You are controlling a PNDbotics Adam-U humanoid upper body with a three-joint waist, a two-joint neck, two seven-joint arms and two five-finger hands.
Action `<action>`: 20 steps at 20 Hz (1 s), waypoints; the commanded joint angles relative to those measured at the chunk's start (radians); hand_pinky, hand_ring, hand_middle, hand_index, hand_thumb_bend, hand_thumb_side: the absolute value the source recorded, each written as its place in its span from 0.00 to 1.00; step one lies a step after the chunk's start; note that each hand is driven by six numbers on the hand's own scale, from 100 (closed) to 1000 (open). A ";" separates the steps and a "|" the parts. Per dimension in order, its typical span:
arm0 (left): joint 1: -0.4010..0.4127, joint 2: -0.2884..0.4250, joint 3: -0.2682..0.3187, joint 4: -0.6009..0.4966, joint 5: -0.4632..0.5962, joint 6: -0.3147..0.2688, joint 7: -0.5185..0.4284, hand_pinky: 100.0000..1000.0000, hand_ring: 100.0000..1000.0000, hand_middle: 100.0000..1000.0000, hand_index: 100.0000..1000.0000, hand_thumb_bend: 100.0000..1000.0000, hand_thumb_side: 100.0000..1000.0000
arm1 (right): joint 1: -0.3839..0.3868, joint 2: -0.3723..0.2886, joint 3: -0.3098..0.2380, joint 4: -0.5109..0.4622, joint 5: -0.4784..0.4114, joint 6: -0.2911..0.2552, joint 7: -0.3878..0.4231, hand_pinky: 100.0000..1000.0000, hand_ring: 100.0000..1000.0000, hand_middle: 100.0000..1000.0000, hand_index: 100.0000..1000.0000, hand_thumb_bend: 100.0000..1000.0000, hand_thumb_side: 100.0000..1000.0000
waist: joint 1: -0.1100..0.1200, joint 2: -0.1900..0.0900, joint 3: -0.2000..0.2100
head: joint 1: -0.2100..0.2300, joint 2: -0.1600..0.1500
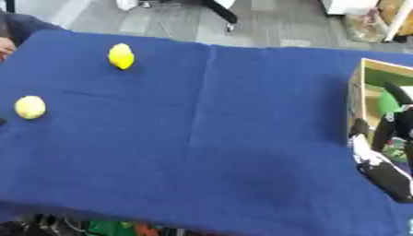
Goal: Pick up the objects with one hand, pass them to the other hand, and then place them into the box on the other side of the table.
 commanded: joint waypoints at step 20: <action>-0.117 -0.071 -0.042 0.152 0.069 -0.053 0.051 0.71 0.54 0.51 0.69 0.35 0.08 | -0.006 0.004 0.007 -0.022 -0.019 0.007 0.008 0.25 0.20 0.17 0.97 0.00 0.55 | 0.004 -0.004 -0.020 | 0.013 -0.002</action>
